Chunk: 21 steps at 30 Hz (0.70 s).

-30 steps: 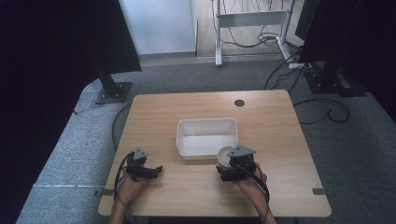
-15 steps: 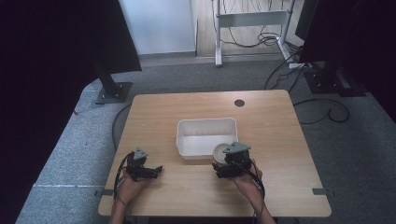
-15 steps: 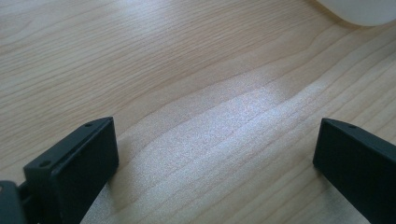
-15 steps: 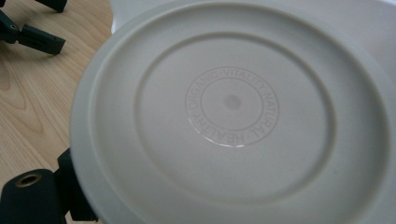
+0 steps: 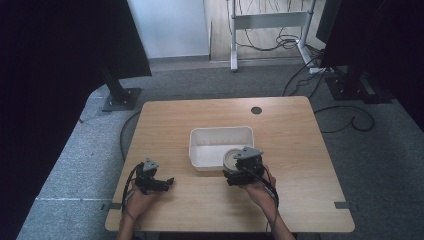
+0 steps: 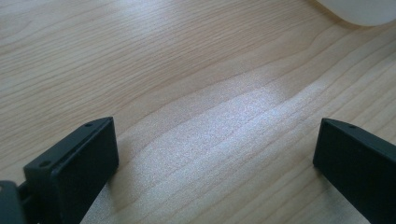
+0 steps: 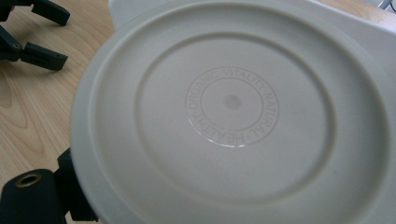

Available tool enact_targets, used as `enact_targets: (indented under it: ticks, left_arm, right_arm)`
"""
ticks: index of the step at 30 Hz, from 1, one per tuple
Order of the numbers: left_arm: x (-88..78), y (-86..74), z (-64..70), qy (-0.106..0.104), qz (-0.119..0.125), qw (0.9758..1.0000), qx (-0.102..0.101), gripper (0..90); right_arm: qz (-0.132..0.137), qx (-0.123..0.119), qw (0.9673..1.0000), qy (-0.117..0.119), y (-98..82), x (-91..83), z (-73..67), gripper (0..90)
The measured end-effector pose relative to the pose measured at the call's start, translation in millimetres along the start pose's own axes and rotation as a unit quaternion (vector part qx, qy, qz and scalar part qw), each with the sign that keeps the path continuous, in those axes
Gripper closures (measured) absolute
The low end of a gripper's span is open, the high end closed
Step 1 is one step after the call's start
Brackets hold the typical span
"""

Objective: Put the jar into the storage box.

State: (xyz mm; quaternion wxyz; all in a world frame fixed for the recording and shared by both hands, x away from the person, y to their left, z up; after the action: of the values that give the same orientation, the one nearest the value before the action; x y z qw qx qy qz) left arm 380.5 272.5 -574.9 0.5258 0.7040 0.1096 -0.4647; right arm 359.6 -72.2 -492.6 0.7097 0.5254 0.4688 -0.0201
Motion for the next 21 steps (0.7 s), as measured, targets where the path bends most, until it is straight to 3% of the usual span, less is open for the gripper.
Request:
enact_targets:
  ticks: [21]
  left_arm:
    - [0.3,0.3,-0.1,-0.001,0.0,1.0,0.0,0.0]
  right_arm:
    - [0.002,-0.002,1.0,0.0,23.7,23.6,-4.3,9.4]
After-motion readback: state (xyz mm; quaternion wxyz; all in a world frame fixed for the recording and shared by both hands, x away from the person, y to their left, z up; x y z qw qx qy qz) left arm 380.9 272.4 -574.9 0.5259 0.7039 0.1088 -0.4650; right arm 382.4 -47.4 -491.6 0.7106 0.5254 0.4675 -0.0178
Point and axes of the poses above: each handheld gripper's, and its own axes: x roughly forward along the jaws, y roughly out of its top, z roughly to its right, the point moved 3 cm from there along x, roughly forward along the jaws, and after that the axes turned 5 degrees about -z, right-handed, at the moved point
